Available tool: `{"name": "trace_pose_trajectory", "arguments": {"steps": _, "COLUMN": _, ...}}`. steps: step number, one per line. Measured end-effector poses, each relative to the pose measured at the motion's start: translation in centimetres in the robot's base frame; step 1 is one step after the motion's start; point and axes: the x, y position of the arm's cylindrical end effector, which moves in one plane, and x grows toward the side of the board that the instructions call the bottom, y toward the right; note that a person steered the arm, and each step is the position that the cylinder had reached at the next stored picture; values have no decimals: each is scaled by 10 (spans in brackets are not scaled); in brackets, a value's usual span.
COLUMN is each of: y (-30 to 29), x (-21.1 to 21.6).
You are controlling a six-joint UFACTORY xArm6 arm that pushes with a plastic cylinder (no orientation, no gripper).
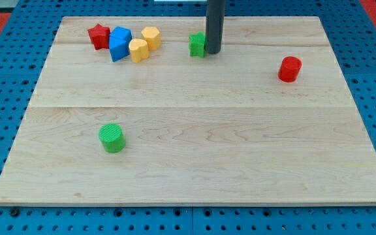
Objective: Move the green star to the top of the blue cube
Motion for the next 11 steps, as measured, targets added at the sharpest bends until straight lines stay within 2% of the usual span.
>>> {"name": "trace_pose_trajectory", "arguments": {"steps": 1, "y": -11, "x": -45}}
{"name": "trace_pose_trajectory", "arguments": {"steps": 2, "y": -7, "x": -44}}
{"name": "trace_pose_trajectory", "arguments": {"steps": 3, "y": 34, "x": -15}}
{"name": "trace_pose_trajectory", "arguments": {"steps": 4, "y": -11, "x": -4}}
{"name": "trace_pose_trajectory", "arguments": {"steps": 5, "y": -76, "x": -36}}
{"name": "trace_pose_trajectory", "arguments": {"steps": 6, "y": -109, "x": -63}}
{"name": "trace_pose_trajectory", "arguments": {"steps": 7, "y": -78, "x": -70}}
{"name": "trace_pose_trajectory", "arguments": {"steps": 8, "y": -76, "x": -83}}
{"name": "trace_pose_trajectory", "arguments": {"steps": 9, "y": -88, "x": -83}}
{"name": "trace_pose_trajectory", "arguments": {"steps": 11, "y": -157, "x": -78}}
